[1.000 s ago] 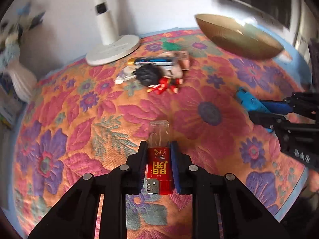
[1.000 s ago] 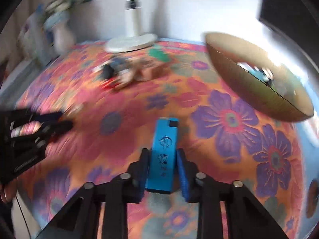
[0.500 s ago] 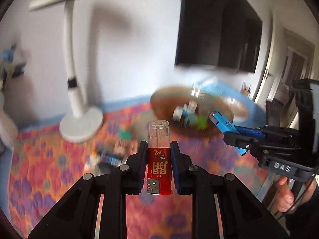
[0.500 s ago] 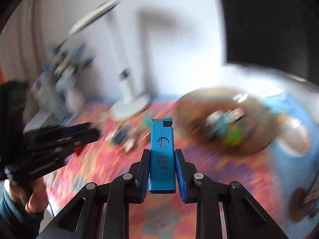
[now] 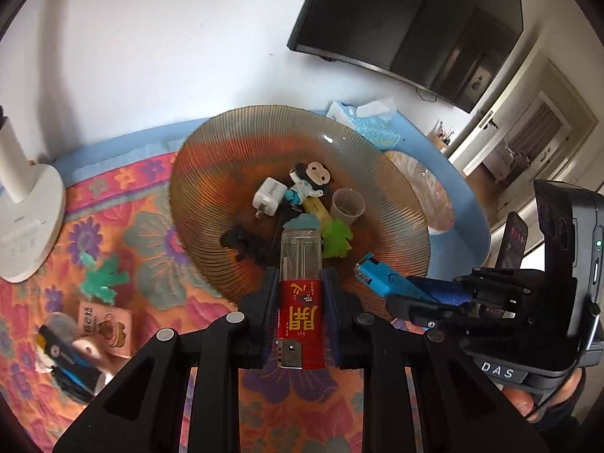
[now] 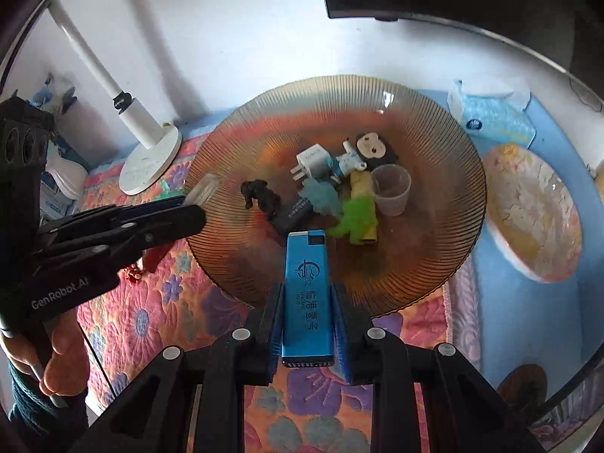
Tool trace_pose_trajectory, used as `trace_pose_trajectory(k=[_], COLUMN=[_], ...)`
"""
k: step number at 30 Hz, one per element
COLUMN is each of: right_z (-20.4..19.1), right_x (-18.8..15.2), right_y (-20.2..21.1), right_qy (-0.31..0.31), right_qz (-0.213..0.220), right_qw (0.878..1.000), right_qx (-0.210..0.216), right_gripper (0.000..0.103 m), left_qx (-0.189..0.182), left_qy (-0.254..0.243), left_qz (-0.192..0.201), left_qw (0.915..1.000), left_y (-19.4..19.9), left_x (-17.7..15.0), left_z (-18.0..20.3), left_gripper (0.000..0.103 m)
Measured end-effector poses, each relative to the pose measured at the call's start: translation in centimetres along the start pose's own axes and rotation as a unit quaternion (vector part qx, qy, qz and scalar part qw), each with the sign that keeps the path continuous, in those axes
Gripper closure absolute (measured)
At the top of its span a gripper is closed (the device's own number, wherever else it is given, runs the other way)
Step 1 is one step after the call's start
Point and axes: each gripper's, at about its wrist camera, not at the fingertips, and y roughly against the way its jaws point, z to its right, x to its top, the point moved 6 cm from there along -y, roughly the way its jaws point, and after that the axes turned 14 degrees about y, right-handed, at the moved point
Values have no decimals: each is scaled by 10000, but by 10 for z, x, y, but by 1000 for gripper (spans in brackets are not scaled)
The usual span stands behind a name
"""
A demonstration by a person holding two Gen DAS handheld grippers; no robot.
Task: Organize rigid objects
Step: 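Carry the red and blue lighters over the bowl and release both, then grasp the red-clad doll figure with the left tool while the right tool grasps the black FASHION lighter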
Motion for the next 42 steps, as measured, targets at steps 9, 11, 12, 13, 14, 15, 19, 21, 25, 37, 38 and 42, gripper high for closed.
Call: trace_pose_trajectory(k=[9,11,12,13,14,15,19,21,25,37,38,42], right_z=[13,6,-1,-11,-21,-36,-100,-132,-184,-172,-170,-168], right_x=[6,4,4,5,6,9,14,13,5,-18,-17,-15], right_y=[34,50,56,62,64,67,74,67,20,-81,-86,-89], right_qy=[-520,-554,-506,-424,-347,-202,417,712,1095,958,922,822], right_qz=[701,1015,1150,1262,1327,1429,1774,1873,1717,1172,1073,1023], right_qw=[9958,9931,9919,9911,9905,9895,9821,9781,9771,9880,9895,9907], right_qx=[-280,-205,-156,-98,-53,47,484,559,622,321,309,358], right_gripper=[73,65,57,51,51,51,45,44,44,43,43,43], left_qx=[-100,-110,-79,-24,29,99,575,913,1527,1907,1885,1912], left_qy=[25,209,315,420,502,599,790,813,1051,1393,1380,1318], left_qz=[853,1152,1325,1473,1558,1664,2232,2424,2404,1797,1765,1773], left_qw=[9963,9931,9906,9882,9865,9842,9699,9624,9528,9550,9562,9564], left_y=[60,86,100,115,127,140,193,205,188,108,106,105], left_x=[7,6,5,3,2,-1,-19,-29,-57,-101,-101,-100], left_z=[-13,-30,-40,-50,-59,-68,-102,-118,-166,-248,-248,-245], left_gripper=[49,36,35,35,35,35,27,17,17,18,18,18])
